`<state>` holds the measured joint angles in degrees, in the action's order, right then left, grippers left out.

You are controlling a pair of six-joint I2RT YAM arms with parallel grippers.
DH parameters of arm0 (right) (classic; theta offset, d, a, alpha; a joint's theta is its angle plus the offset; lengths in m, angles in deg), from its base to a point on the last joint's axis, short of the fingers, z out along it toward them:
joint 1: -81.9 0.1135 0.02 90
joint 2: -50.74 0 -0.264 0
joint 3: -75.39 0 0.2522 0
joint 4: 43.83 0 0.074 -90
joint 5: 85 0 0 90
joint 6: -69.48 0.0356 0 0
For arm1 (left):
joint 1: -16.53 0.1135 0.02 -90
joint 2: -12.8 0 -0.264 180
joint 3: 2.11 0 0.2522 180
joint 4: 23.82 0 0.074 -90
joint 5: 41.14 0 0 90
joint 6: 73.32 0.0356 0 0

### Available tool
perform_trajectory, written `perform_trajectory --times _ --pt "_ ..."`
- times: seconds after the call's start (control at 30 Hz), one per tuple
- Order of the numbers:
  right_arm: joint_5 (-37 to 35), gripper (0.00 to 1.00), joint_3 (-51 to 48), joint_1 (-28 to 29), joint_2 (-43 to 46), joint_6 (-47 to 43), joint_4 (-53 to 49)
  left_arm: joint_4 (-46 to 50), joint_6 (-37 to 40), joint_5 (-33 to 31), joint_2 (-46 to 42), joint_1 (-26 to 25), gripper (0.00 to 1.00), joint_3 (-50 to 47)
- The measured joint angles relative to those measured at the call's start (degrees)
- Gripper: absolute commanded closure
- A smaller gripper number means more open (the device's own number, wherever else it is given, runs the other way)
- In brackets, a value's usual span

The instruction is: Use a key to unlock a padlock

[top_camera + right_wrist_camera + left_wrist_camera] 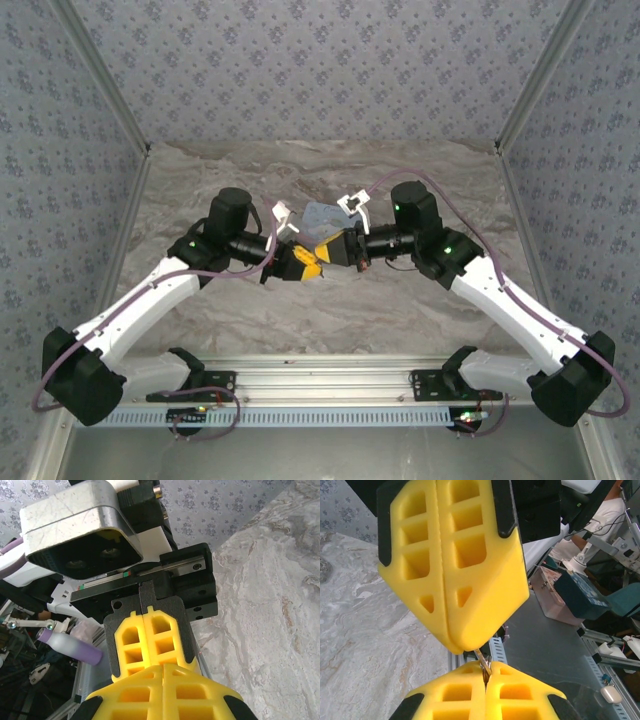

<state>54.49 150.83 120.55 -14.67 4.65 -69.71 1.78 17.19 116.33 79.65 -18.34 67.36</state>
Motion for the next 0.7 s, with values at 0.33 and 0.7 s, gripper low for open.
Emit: perform_trajectory --times 0.33,0.7 --pt "-23.23 1.00 0.42 4.79 2.75 -2.97 -7.96 -1.27 -6.21 -16.90 -2.29 0.28 0.45 -0.96" --pt "-46.93 1.00 4.24 14.05 0.87 -5.29 -14.82 -18.47 -30.75 -31.61 -11.72 1.99 0.53 -17.99"
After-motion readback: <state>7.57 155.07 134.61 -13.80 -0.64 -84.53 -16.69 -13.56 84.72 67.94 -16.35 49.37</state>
